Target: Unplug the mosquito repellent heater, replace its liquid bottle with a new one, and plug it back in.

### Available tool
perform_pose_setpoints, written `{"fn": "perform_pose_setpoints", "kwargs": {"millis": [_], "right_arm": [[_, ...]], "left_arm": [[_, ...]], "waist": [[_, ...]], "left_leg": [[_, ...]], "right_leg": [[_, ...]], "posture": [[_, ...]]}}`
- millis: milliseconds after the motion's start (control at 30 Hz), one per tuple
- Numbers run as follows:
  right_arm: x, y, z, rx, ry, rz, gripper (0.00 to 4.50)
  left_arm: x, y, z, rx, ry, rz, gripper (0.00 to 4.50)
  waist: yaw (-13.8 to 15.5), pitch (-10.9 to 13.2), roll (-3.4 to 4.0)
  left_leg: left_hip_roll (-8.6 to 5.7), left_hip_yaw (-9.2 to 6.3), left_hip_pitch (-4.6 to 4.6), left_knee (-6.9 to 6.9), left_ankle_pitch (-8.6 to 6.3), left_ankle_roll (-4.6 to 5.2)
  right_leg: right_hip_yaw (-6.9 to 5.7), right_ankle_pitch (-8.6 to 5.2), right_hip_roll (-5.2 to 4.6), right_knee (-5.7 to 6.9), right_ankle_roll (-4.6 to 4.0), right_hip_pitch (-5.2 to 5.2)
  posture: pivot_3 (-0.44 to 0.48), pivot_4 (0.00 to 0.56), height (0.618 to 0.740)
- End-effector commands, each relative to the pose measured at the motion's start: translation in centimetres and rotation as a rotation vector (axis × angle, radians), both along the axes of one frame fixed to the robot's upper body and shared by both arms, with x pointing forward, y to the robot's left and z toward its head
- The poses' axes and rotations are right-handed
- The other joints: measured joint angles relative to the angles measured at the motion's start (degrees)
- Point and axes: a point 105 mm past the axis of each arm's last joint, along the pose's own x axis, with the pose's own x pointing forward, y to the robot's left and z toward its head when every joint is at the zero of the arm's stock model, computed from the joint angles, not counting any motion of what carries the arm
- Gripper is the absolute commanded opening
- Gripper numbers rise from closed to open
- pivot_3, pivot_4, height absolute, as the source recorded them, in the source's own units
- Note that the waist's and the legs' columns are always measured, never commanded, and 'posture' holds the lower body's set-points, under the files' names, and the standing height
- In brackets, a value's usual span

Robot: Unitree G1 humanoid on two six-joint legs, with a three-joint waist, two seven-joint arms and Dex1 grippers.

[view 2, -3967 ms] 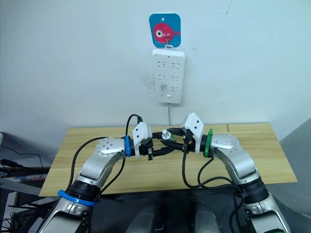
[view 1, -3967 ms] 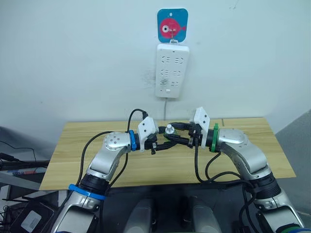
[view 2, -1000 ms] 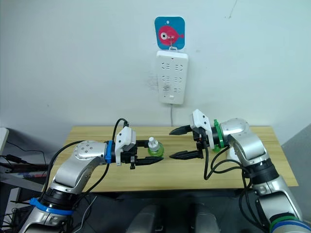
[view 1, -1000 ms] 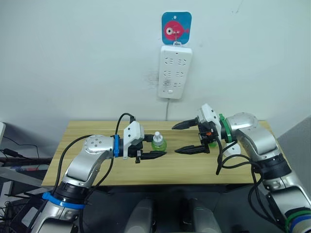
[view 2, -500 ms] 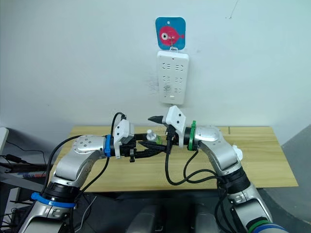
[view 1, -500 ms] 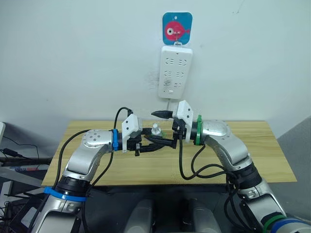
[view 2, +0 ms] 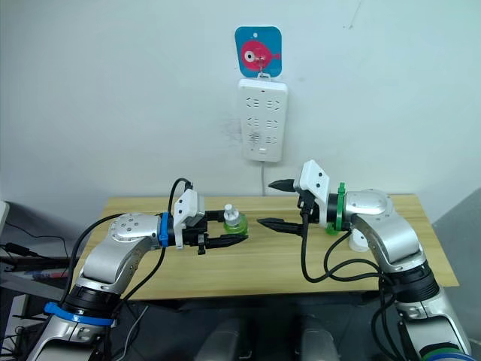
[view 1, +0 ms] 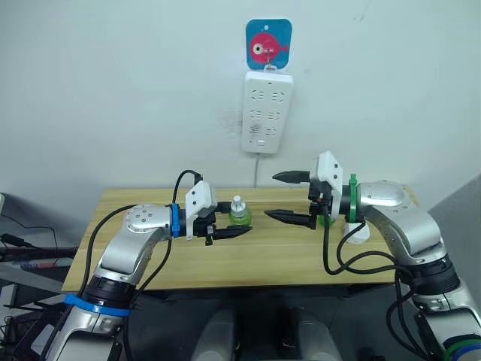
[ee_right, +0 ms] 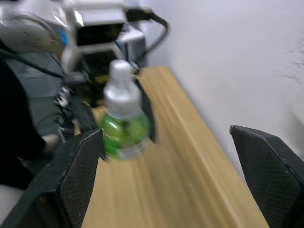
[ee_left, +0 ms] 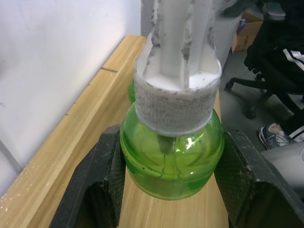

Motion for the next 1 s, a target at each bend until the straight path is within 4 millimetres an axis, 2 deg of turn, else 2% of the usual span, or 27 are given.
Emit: {"fn": "perform_pose_setpoints", "kwargs": {"millis": [33, 133, 233, 333, 433, 567, 633, 733, 833, 867, 933, 1000], "right_arm": [[-0.8, 2.9, 1.4, 0.066, -0.036, 0.059, 4.45], [-0.6, 4.5, 0.8, 0.053, -0.074, 0.056, 4.45], [0.4, 5.8, 0.6, 0.067, -0.093, 0.026, 4.45], [1.5, 6.2, 0.5, 0.066, -0.12, -0.007, 4.45], [2.0, 5.3, 0.5, 0.049, -0.135, -0.023, 4.45], [2.1, 2.6, 0.5, 0.011, -0.125, -0.031, 4.45], [1.3, 0.9, 0.5, -0.022, -0.098, -0.001, 4.45], [0.5, -0.2, 0.9, -0.023, -0.05, 0.023, 4.45], [0.0, 0.1, 2.2, 0.085, 0.06, 0.031, 3.88], [0.0, 0.5, 2.5, 0.112, 0.089, 0.03, 3.45], [-0.3, 1.4, 2.7, 0.133, 0.117, 0.035, 2.9], [-0.8, 2.6, 2.5, 0.128, 0.117, 0.053, 2.9]], "left_arm": [[-0.1, -0.1, 1.2, -0.008, -0.054, -0.015, 2.25], [-0.1, -0.2, 1.2, -0.006, -0.057, -0.016, 2.25], [-0.2, -0.2, 0.9, 0.01, -0.069, -0.025, 2.25], [-0.2, -0.1, 0.9, 0.01, -0.068, -0.02, 2.25], [-0.2, -0.1, 0.9, 0.009, -0.067, -0.013, 2.25], [-0.1, 0.0, 0.9, 0.007, -0.062, -0.002, 2.25], [-0.2, 0.0, 0.8, 0.005, -0.059, 0.0, 2.25], [-0.1, 0.1, 0.7, 0.005, -0.056, 0.0, 2.25], [0.0, 0.0, 0.7, 0.006, -0.057, -0.003, 2.25], [0.1, -0.1, 0.7, 0.005, -0.057, -0.005, 2.25], [0.1, -0.4, 0.8, 0.002, -0.059, -0.01, 2.25], [0.1, -0.6, 1.0, -0.001, -0.06, -0.017, 2.25]], "waist": [[0.0, 0.0, 0.0], [0.11, -0.01, -0.02], [0.4, -0.13, -0.2], [0.38, -0.13, -0.2], [0.37, -0.13, -0.2], [0.36, -0.13, -0.2], [0.41, -0.13, -0.2], [0.3, -0.13, -0.2], [0.02, -0.14, -0.2], [-0.03, -0.14, -0.2], [0.0, -0.14, -0.19], [0.1, -0.14, -0.19]], "left_leg": [[0.0, 0.0, 0.0, 0.0, 0.03, -0.06], [-0.02, 0.01, 0.0, 0.02, 0.08, -0.14], [-0.07, 0.01, 0.0, 0.05, 0.09, -0.14], [-0.09, 0.01, 0.0, 0.05, 0.1, -0.16], [-0.09, 0.0, 0.0, 0.05, 0.12, -0.19], [-0.09, 0.01, 0.0, 0.04, 0.12, -0.19], [-0.09, 0.01, 0.0, 0.05, 0.11, -0.18], [-0.08, 0.01, 0.0, 0.05, 0.07, -0.12], [-0.02, -0.01, 0.0, 0.02, 0.01, -0.02], [0.0, 0.0, 0.0, 0.0, 0.0, -0.01], [0.02, -0.01, 0.0, 0.0, 0.0, -0.01], [0.01, -0.01, 0.0, 0.0, 0.0, -0.01]], "right_leg": [[0.0, 0.0, 0.0, 0.02, 0.0, -0.01], [0.02, 0.01, 0.0, 0.02, -0.01, 0.0], [0.03, 0.01, -0.03, -0.03, 0.0, 0.04], [0.08, 0.01, -0.02, -0.03, 0.0, 0.02], [0.05, 0.01, -0.02, -0.02, -0.01, 0.02], [0.06, 0.01, -0.02, -0.02, -0.01, 0.02], [0.05, 0.01, -0.02, -0.03, -0.01, 0.03], [0.05, 0.01, -0.03, -0.05, 0.0, 0.04], [0.02, 0.0, -0.02, -0.02, -0.01, 0.01], [0.03, 0.01, -0.01, -0.01, -0.02, -0.01], [0.02, 0.01, 0.0, 0.01, -0.03, -0.01], [0.02, 0.01, -0.01, 0.01, -0.03, -0.01]], "posture": [[0.023, 0.118, 0.74], [0.026, 0.12, 0.74], [0.028, 0.125, 0.74], [0.033, 0.131, 0.74], [0.034, 0.132, 0.74], [0.035, 0.138, 0.74], [0.032, 0.141, 0.74], [0.02, 0.139, 0.74], [0.017, 0.138, 0.74], [0.017, 0.14, 0.74], [0.016, 0.141, 0.74], [0.017, 0.142, 0.74]]}}
